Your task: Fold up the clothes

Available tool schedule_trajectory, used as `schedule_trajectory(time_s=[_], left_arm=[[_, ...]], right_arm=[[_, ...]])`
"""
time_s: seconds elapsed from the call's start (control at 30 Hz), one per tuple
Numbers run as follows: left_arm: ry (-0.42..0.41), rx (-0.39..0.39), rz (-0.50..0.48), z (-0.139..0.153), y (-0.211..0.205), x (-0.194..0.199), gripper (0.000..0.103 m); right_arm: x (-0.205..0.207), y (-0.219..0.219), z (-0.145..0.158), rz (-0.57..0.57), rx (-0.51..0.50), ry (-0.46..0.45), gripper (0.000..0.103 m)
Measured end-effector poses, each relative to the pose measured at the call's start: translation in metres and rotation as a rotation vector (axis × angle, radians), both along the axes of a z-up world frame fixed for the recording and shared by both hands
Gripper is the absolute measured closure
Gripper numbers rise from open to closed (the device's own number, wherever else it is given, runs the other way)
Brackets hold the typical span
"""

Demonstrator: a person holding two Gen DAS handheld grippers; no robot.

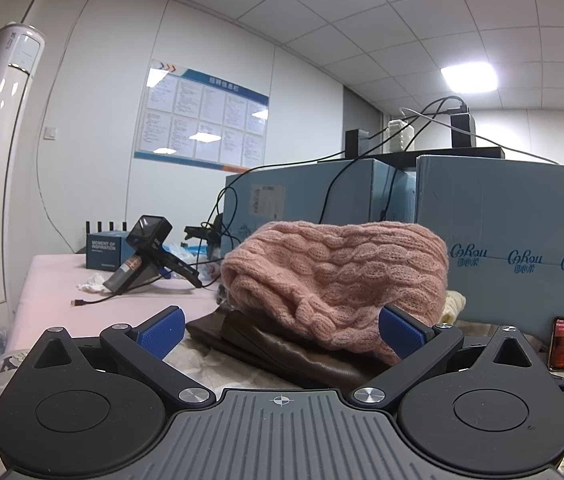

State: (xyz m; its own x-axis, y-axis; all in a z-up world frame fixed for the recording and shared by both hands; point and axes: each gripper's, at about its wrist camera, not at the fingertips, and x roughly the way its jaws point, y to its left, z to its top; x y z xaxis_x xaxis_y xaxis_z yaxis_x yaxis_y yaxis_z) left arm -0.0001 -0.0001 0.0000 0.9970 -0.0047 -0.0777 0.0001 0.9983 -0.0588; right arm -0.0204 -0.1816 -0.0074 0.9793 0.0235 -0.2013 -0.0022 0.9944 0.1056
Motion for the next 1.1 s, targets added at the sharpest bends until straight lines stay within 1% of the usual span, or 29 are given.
schedule_trajectory(time_s=[0.73, 0.97, 1.1], left_arm=[[-0.010, 0.002, -0.003, 0.001, 0.000, 0.000, 0.000], [-0.060, -0.006, -0.053, 0.000, 0.001, -0.009, 0.000], [-0.085, -0.030, -0.060, 0.001, 0.004, -0.014, 0.000]], right_arm=[[0.000, 0.001, 0.000, -0.003, -0.009, 0.002, 0.000], [-0.001, 0.002, 0.000, -0.008, -0.015, -0.009, 0.000], [-0.003, 0.004, 0.001, -0.018, -0.030, -0.020, 0.000]])
